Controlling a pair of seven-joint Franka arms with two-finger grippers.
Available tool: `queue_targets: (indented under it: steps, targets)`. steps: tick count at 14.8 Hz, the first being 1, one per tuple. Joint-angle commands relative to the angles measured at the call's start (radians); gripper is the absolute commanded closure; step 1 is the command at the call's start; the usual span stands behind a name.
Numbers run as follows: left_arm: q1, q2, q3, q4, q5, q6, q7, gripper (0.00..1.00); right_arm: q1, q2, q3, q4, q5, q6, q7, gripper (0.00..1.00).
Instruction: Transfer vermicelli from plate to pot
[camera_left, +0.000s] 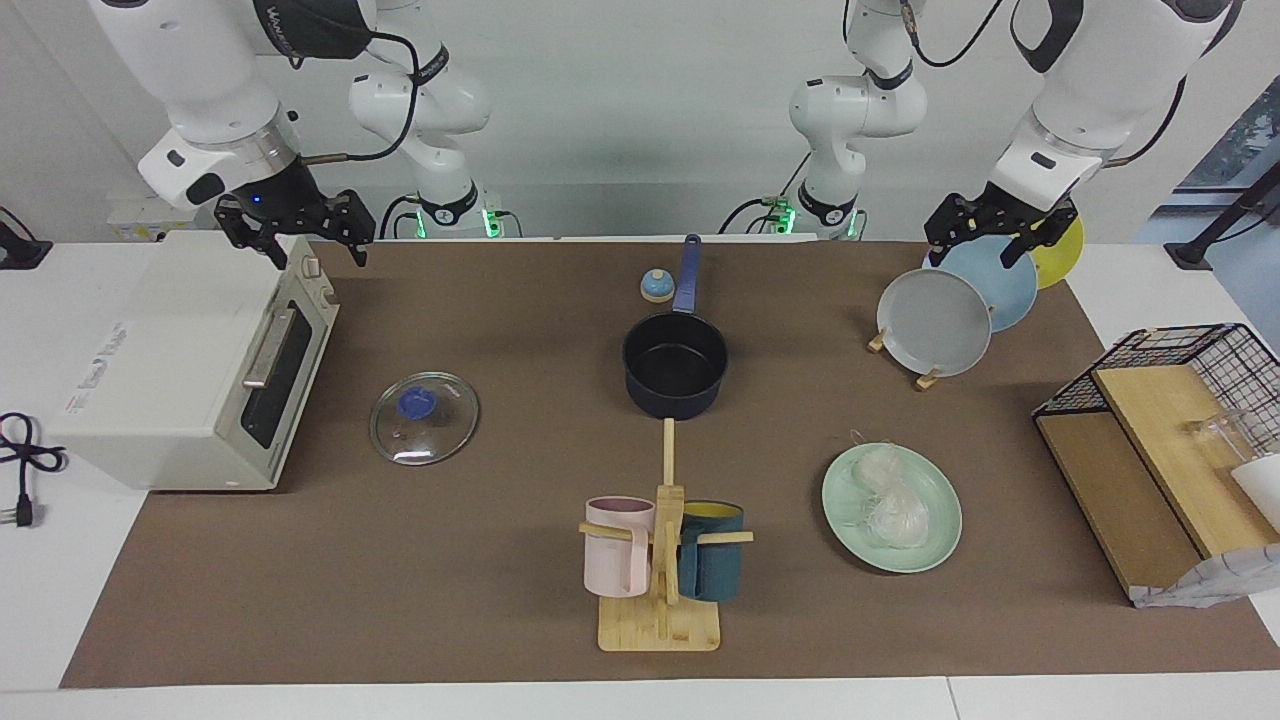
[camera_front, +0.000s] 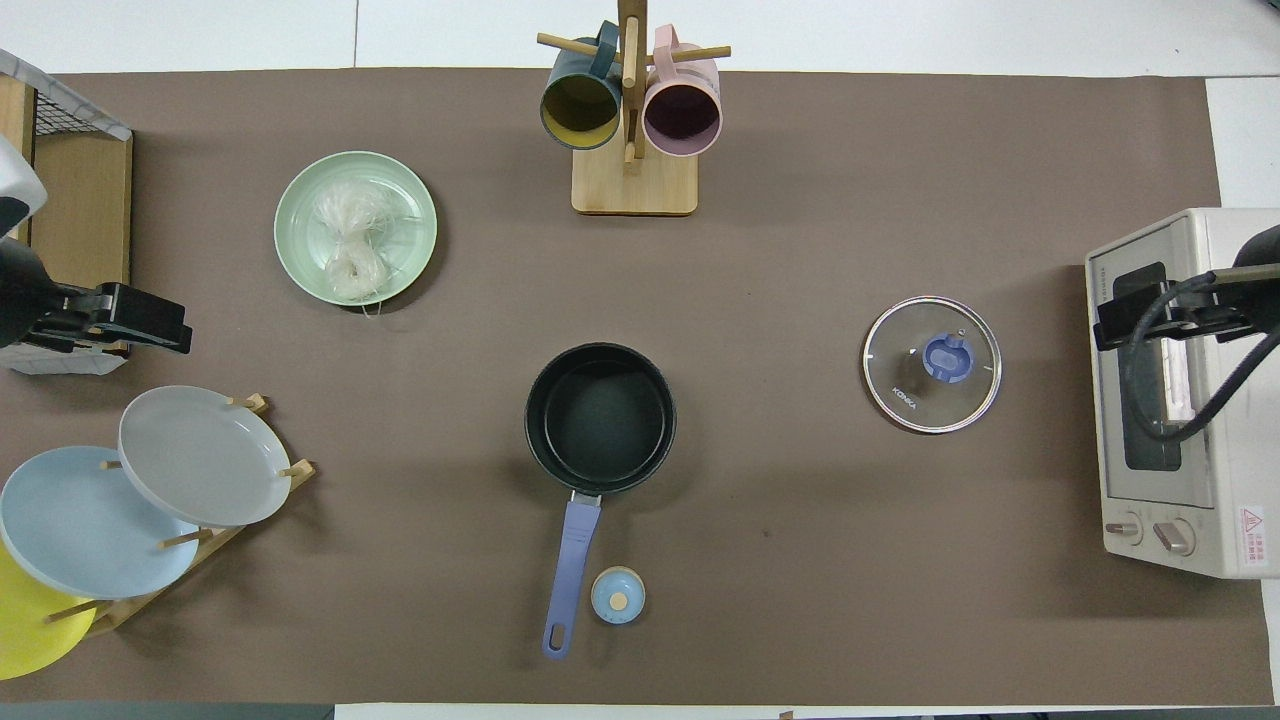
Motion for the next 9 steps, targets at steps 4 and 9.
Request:
queue_targets:
  steps: [4,9]
  targets:
    - [-0.011,-0.004,0.006,-0.006,-0.018,0.032,-0.016,0.0,-0.005,-0.002,0.002,0.0,0.014,0.011,0.009,0.0]
    - [-0.012,0.026,0.006,-0.003,-0.033,0.052,-0.016,0.0,-0.002,-0.025,0.002,-0.053,0.017,0.022,-0.001,0.0]
